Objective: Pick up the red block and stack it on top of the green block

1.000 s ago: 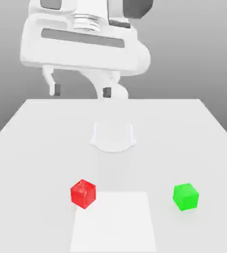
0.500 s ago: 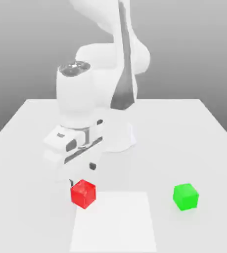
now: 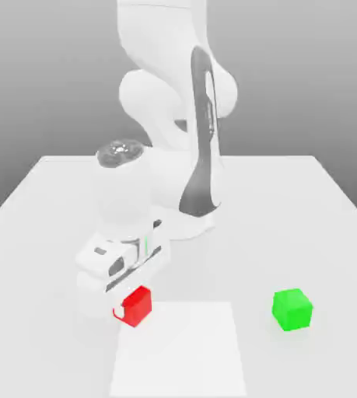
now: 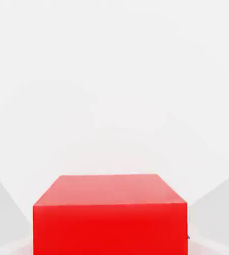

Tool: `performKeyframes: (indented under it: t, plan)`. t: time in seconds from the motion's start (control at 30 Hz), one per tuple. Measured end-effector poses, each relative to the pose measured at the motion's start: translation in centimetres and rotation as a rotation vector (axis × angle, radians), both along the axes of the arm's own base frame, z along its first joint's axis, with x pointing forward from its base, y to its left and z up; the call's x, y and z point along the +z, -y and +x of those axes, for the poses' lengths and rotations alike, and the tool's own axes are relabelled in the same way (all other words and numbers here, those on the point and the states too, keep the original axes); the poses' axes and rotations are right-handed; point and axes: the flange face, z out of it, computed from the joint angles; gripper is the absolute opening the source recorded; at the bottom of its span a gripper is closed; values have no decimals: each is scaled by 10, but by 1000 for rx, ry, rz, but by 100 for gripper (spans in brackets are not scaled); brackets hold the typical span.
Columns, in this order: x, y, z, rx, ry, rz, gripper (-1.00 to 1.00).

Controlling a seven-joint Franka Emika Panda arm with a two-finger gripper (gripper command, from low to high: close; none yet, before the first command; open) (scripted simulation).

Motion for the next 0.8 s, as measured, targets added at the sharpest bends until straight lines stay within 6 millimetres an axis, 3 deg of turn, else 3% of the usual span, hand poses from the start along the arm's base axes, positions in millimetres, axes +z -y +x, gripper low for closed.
performKeyframes:
  t: [0.13, 0.17, 0.27, 0.37, 0.53, 0.57, 0.6, 0.73, 0.77, 0.8]
  plan:
    - [33, 1, -2, -6, -1, 1, -100]
    - [39, -11, 2, 12, -1, 1, -100]
    - [50, -67, 18, 58, -1, -2, -100]
    - [60, -137, 25, 106, 0, -2, -100]
    - [76, -260, 5, 193, -1, -2, -100]
    - [74, -277, -2, 207, -1, -2, -100]
    - [68, -287, -5, 219, -1, -2, -100]
    - [30, -292, -7, 216, 0, -2, -100]
    - [20, -292, -7, 215, -1, -2, 100]
    - [20, -292, -7, 215, -1, -2, 100]
